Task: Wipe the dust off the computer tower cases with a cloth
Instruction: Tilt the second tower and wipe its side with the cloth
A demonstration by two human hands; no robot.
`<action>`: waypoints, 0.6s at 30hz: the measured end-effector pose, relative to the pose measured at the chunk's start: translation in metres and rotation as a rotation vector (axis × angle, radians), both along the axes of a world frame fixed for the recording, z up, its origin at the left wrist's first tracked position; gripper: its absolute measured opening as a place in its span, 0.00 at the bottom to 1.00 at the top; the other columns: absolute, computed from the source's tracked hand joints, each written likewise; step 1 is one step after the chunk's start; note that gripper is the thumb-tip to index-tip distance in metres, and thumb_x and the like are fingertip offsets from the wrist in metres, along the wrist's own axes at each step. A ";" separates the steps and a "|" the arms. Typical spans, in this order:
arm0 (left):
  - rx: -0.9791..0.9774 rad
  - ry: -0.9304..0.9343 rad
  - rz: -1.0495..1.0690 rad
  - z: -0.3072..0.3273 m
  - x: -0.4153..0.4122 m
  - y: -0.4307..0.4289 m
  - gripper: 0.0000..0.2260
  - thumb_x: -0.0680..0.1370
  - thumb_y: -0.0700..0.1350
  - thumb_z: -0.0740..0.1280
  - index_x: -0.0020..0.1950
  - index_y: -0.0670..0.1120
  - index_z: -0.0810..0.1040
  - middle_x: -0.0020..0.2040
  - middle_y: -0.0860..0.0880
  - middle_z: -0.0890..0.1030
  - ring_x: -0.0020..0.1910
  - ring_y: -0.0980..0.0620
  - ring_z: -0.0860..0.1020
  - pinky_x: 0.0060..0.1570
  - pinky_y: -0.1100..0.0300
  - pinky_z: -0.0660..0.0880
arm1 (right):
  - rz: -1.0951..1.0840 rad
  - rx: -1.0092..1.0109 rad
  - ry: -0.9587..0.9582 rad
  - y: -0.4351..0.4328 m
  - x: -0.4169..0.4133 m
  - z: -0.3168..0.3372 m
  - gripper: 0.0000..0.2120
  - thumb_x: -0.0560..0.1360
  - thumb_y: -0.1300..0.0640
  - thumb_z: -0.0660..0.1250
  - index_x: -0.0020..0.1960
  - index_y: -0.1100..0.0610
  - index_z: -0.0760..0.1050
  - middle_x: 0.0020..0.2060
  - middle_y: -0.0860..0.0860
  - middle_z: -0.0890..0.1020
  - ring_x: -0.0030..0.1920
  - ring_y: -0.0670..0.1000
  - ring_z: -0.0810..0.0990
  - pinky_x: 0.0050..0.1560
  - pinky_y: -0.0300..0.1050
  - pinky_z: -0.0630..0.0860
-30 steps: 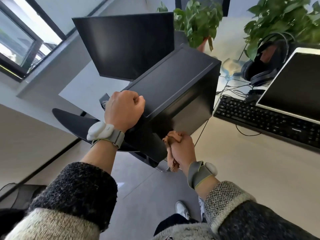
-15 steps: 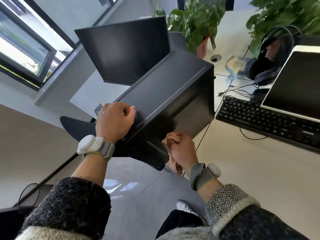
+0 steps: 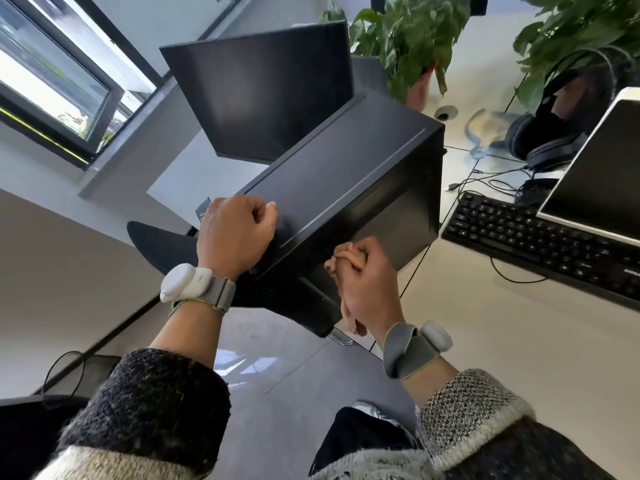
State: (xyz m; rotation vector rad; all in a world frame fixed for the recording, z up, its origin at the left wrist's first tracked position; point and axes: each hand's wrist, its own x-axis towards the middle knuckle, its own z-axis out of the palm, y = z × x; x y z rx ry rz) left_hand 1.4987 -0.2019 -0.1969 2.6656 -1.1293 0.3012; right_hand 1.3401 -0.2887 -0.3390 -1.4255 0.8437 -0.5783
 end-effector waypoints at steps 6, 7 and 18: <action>0.000 -0.017 -0.029 -0.002 -0.002 0.002 0.22 0.80 0.50 0.66 0.28 0.44 0.66 0.24 0.49 0.66 0.26 0.49 0.69 0.41 0.51 0.75 | -0.035 0.121 0.162 -0.008 -0.007 -0.025 0.04 0.82 0.61 0.66 0.56 0.60 0.77 0.38 0.42 0.79 0.39 0.47 0.82 0.33 0.24 0.67; -0.004 -0.018 -0.029 -0.002 -0.002 0.002 0.22 0.80 0.50 0.66 0.28 0.44 0.66 0.24 0.49 0.66 0.27 0.49 0.69 0.40 0.51 0.74 | -0.037 0.143 0.149 -0.010 -0.007 -0.022 0.04 0.82 0.61 0.66 0.56 0.60 0.78 0.38 0.42 0.79 0.39 0.45 0.82 0.32 0.24 0.67; -0.008 -0.003 -0.039 -0.002 0.000 0.003 0.22 0.79 0.50 0.66 0.28 0.42 0.67 0.24 0.48 0.65 0.27 0.46 0.69 0.35 0.53 0.70 | -0.111 0.116 0.054 -0.001 -0.001 -0.015 0.05 0.85 0.61 0.62 0.58 0.60 0.75 0.41 0.42 0.78 0.39 0.37 0.80 0.37 0.27 0.69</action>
